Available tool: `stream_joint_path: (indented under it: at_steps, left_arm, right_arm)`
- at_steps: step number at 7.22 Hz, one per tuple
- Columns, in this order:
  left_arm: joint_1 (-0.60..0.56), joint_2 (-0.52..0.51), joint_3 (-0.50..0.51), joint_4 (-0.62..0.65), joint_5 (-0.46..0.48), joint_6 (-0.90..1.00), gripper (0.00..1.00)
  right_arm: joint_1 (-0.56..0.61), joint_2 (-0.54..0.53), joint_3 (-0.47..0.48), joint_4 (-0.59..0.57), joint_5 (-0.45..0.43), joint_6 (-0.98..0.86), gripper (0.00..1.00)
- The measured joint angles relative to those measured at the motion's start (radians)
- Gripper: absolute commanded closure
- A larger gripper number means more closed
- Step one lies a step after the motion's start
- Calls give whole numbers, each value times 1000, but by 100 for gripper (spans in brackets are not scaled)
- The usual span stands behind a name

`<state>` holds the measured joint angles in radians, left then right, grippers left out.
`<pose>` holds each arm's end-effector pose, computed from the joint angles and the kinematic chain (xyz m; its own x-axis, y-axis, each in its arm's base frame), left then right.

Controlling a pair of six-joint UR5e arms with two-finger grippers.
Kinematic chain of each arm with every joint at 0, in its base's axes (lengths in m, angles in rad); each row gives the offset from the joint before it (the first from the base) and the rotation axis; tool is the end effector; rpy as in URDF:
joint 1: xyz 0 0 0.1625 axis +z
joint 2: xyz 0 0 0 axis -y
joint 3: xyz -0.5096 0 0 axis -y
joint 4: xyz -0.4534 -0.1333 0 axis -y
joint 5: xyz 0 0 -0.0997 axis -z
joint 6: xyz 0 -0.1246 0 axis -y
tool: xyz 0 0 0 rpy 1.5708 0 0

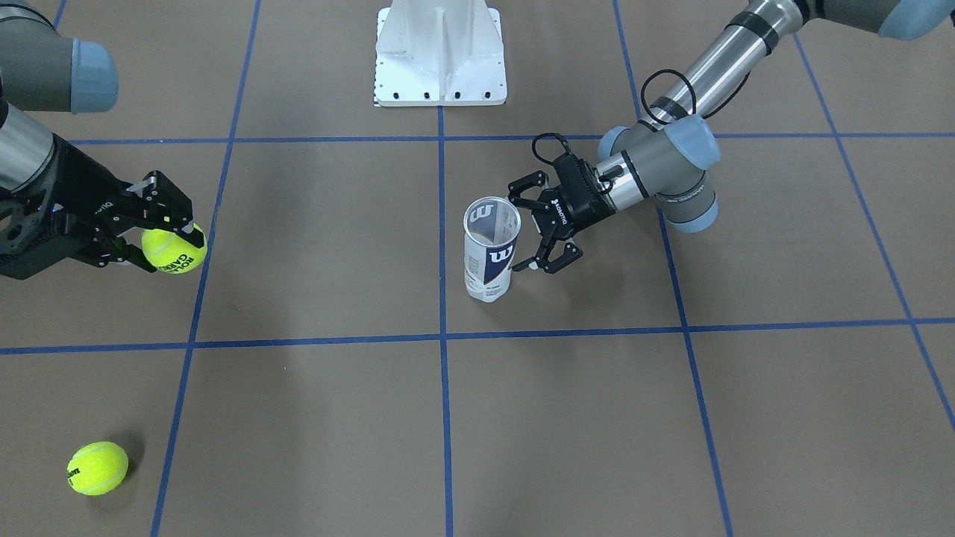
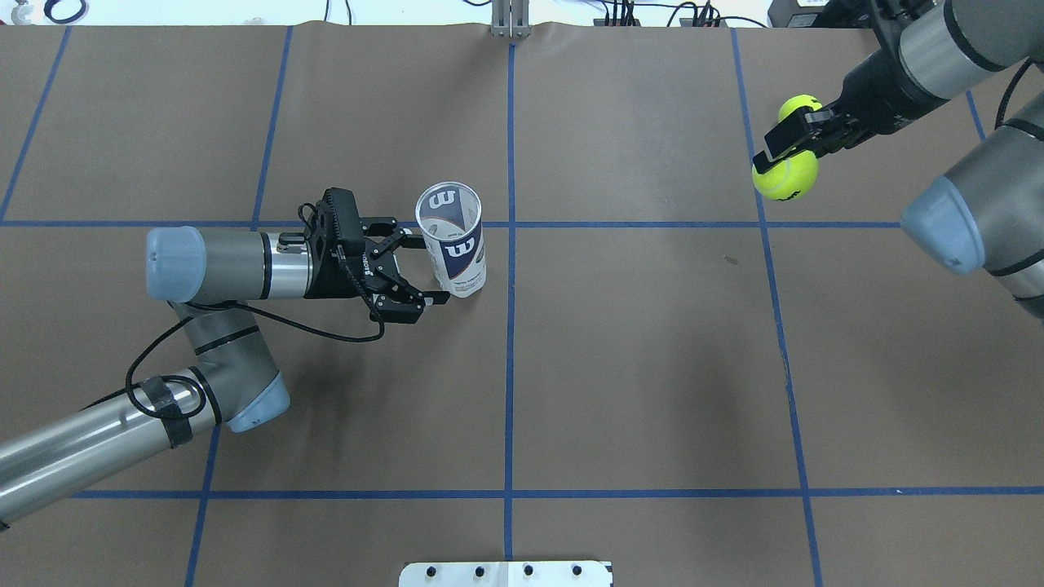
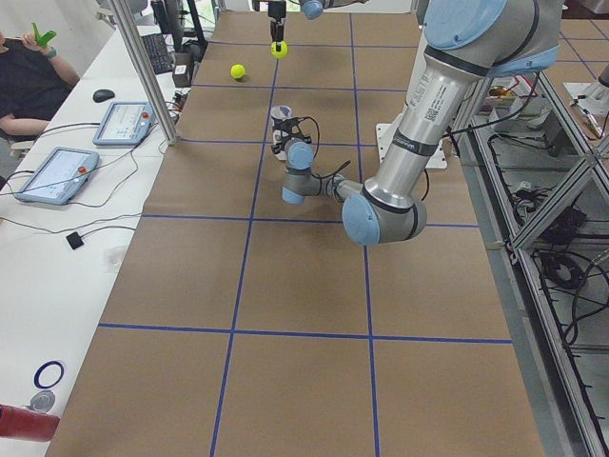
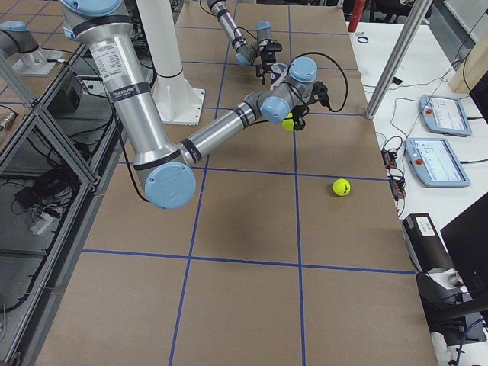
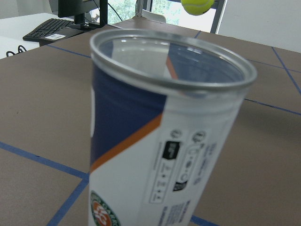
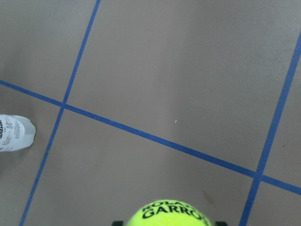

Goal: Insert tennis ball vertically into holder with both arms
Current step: 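Lift the tennis ball with the right gripper, then carry the ball with the right gripper over the can's open top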

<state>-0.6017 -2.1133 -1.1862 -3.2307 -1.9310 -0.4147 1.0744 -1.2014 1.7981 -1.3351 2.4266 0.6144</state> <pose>0.6085 -0.5263 0.4024 0.1457 0.9389 -0.3118 0.2844 0.2621 0.9222 -0.2925 -0.6224 0.3642 0.4385 -0.3152 0.8416 0.0829 0.9467 0.3113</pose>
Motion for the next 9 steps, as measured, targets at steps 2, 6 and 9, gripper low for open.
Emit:
stream_joint_path:
  at_steps: [2, 6, 9]
  left_arm:
    - [0, 0, 4, 0, 9, 0, 1]
    - [2, -19, 21, 0, 43, 1, 1]
    - [7, -37, 42, -1, 53, 0, 1]
  right_arm:
    - [0, 4, 6, -5, 0, 0, 100]
    - [-1, 15, 7, -4, 0, 1, 100]
    - [-2, 16, 9, -4, -5, 1, 100]
